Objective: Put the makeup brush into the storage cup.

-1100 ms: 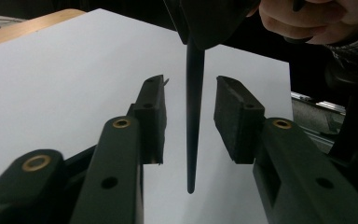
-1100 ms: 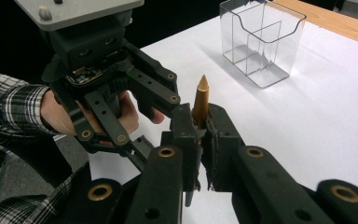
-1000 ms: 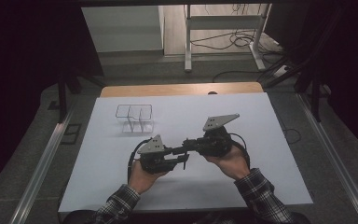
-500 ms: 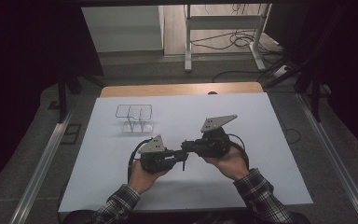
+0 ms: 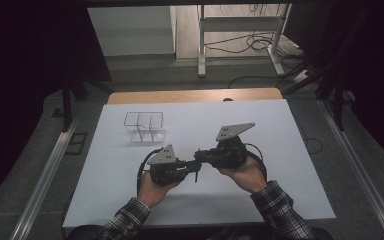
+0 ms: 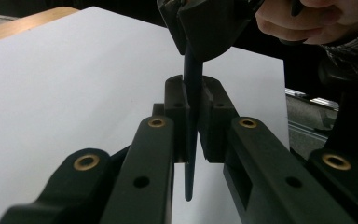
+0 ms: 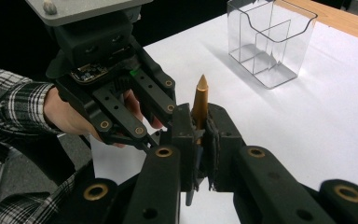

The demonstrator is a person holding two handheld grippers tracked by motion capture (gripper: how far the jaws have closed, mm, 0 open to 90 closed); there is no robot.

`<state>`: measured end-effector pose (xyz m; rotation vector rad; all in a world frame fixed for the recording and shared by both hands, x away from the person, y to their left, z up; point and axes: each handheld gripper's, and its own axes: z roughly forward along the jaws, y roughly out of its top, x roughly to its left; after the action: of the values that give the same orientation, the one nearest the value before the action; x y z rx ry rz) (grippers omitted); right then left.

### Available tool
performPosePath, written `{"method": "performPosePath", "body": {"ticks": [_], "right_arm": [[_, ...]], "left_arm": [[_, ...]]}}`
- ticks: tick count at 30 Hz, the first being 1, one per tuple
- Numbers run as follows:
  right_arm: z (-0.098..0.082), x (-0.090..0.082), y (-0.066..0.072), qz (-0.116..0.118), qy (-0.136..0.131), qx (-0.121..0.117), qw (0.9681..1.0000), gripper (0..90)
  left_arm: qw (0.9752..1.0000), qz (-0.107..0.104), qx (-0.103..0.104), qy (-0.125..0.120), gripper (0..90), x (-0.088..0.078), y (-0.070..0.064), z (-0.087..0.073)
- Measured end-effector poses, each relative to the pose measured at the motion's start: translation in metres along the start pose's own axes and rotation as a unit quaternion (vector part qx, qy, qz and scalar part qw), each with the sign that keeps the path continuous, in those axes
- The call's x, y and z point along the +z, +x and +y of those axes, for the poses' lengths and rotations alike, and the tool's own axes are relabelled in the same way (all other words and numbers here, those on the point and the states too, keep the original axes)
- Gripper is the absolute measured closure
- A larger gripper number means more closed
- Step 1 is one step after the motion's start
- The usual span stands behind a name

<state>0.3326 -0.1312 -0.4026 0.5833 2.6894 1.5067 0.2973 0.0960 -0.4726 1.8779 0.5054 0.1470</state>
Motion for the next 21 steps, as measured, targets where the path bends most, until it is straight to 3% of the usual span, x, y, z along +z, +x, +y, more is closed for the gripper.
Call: {"method": "performPosePath", "body": {"ticks": [21], "right_arm": [[0.002,-0.0062,0.0027,-0.024,-0.013,-0.005,0.9996,61.2]], "left_arm": [[0.9998,0.017,-0.001,-0.009,84.0,-0.006,0.0021,0.001]]}}
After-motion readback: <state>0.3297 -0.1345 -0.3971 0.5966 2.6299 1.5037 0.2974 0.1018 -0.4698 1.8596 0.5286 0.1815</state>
